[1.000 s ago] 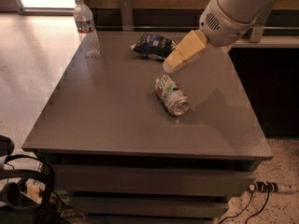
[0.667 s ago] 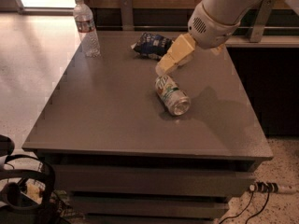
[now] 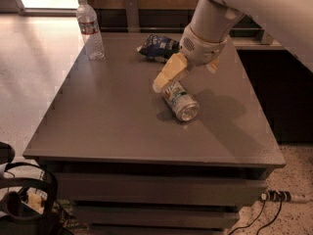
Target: Place 7up can upright
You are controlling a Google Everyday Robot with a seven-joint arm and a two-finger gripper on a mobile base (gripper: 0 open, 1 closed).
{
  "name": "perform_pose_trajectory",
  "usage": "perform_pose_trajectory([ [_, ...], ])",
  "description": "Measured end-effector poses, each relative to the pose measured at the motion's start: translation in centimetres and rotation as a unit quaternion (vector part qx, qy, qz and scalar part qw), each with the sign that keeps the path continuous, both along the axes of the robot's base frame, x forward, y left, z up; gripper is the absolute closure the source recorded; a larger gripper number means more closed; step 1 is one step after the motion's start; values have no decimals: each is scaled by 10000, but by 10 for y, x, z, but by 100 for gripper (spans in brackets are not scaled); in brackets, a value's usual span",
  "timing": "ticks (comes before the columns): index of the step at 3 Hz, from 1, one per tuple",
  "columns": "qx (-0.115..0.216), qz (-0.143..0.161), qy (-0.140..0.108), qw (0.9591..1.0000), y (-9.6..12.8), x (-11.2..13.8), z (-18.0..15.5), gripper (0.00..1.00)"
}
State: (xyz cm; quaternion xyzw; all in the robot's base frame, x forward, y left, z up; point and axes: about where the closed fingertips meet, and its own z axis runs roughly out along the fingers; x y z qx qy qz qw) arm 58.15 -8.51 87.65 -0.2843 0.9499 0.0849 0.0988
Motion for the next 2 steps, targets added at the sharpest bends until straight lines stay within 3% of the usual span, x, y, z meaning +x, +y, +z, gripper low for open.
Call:
perform_pose_trajectory([
  [2,-410,-211,366,9983,6,-5,-38,3],
])
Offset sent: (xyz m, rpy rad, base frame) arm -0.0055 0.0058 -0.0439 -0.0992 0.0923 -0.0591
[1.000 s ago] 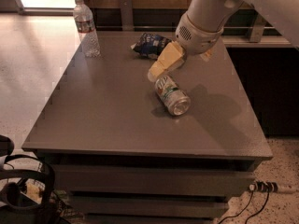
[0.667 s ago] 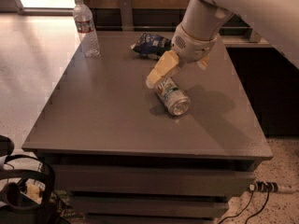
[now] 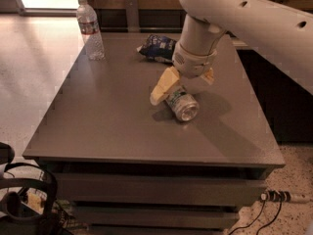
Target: Place 7up can upright
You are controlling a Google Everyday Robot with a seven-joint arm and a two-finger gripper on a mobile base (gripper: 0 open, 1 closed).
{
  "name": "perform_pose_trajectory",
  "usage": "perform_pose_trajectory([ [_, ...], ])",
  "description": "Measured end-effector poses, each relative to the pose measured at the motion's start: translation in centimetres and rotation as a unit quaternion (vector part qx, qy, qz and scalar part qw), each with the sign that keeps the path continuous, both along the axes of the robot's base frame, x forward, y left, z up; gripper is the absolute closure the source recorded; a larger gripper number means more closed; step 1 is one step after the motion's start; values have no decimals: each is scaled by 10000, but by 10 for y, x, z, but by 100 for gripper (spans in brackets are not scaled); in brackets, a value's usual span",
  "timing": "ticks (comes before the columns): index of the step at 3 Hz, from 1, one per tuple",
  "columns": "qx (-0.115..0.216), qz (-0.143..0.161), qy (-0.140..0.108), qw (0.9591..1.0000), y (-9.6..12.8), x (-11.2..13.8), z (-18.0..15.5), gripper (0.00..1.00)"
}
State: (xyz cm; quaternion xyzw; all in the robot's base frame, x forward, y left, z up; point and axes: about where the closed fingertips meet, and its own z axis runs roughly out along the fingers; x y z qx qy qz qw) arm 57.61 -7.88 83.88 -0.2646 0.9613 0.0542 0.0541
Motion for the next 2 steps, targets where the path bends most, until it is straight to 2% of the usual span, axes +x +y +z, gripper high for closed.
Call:
perform_pose_trajectory([
  [1,-195,48,142,9997,4,-5,-15,25],
  [2,-185,51,127,9997,4,-5,-15,48],
])
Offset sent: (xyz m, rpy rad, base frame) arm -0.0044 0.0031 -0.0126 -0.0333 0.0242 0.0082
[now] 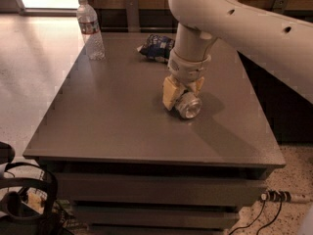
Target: Place 7up can upright
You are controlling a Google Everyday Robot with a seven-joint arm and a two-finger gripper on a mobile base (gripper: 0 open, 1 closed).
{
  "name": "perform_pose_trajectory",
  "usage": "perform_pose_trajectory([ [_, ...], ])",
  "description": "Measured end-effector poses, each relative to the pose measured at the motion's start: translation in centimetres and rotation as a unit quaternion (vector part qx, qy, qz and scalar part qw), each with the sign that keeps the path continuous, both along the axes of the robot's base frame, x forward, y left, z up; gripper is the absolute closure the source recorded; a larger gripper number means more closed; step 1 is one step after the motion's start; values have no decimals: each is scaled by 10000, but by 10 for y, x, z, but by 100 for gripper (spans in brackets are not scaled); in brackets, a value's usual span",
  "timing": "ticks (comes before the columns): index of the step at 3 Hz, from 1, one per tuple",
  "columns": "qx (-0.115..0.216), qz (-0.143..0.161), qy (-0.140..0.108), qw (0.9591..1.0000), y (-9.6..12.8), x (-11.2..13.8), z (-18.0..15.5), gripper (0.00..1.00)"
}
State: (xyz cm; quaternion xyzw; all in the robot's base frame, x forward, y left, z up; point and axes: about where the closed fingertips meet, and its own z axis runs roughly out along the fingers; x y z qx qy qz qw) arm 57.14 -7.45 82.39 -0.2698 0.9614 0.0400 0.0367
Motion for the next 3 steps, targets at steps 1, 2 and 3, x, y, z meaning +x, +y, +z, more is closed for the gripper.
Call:
perform_pose_trajectory([
  [1,10,5,-16,10000,1,0,0,80],
  [2,14,9,-25,10000,2,1,-1,99],
  [3,182,224,-316,9991,2,-3,11,100],
])
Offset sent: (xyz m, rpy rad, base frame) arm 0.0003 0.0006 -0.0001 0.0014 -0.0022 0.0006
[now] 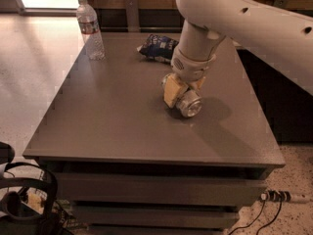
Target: Place 7up can upright
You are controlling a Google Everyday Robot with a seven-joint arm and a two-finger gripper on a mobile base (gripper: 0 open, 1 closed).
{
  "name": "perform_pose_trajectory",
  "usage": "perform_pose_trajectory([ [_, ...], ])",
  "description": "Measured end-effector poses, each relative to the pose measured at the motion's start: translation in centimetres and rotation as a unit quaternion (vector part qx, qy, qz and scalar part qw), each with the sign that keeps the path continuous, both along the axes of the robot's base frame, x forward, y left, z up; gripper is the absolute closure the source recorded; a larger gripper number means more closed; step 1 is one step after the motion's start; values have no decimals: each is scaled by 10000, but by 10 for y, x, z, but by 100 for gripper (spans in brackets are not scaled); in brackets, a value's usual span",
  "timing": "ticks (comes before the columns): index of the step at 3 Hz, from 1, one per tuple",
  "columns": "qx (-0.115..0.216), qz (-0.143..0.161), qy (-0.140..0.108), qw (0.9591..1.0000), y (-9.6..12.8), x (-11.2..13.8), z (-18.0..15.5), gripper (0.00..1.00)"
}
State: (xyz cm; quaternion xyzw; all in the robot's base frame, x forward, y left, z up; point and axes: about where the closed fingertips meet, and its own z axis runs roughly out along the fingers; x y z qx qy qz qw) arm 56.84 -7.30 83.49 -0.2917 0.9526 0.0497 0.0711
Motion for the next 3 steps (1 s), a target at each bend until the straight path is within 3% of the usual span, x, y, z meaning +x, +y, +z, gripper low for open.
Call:
perform_pose_trajectory([
  [1,447,363,-545,9969,-2,-8,27,100],
  [2,1040,783,-1164,9846,-11,-13,59,100],
  [3,1690,1109,-1574,9666,-16,-14,76,100],
])
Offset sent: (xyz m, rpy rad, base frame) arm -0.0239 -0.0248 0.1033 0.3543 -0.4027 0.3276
